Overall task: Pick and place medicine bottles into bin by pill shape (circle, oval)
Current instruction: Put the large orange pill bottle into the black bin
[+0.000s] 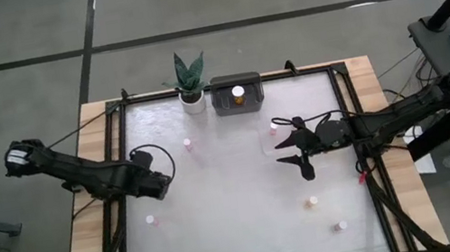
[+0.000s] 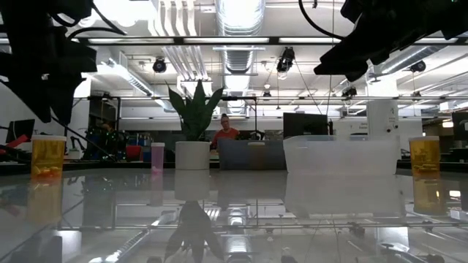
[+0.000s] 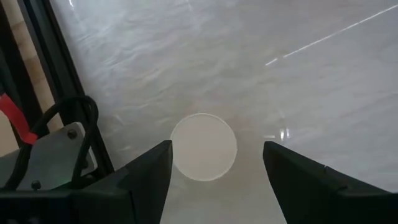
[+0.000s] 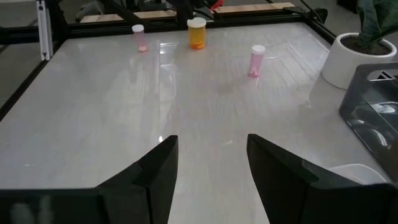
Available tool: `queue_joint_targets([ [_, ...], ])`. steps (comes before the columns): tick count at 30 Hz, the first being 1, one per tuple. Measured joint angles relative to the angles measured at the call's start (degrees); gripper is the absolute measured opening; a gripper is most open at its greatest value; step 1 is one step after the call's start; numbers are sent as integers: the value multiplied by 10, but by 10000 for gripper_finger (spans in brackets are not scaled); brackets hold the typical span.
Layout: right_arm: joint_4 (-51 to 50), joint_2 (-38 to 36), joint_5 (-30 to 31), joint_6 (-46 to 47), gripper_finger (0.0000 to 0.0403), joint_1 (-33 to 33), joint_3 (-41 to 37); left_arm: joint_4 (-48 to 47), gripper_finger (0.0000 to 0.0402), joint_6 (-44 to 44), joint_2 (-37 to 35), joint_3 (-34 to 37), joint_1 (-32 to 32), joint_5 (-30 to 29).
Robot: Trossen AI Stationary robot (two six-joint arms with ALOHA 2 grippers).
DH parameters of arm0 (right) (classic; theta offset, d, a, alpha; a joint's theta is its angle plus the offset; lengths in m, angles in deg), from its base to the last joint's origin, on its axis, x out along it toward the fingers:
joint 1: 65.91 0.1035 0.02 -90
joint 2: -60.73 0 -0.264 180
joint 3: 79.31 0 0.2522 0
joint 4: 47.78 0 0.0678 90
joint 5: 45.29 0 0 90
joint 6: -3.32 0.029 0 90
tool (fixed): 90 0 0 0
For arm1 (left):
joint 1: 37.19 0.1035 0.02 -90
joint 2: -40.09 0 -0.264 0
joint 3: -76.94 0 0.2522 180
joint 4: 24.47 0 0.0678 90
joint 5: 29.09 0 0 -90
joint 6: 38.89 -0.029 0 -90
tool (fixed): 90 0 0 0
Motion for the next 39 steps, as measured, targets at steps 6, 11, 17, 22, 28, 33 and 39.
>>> queue_joint_targets([
  [6,0,0,-2,0,185,0,-1,0,257,0,4,1,1,10],
  [11,0,0,-2,3,185,0,-4,5,289,1,4,16,1,10],
  [17,-2,0,-2,10,185,0,-9,42,294,3,4,46,2,9],
  [22,-2,0,-2,10,185,0,-9,53,294,16,4,66,2,6],
  [28,-2,0,-2,10,185,0,-9,70,294,15,4,78,2,-3],
  [33,-2,0,-2,12,185,0,-9,76,273,15,4,78,2,-3],
  [39,-2,0,-2,13,185,0,-9,80,232,14,4,82,2,-2],
])
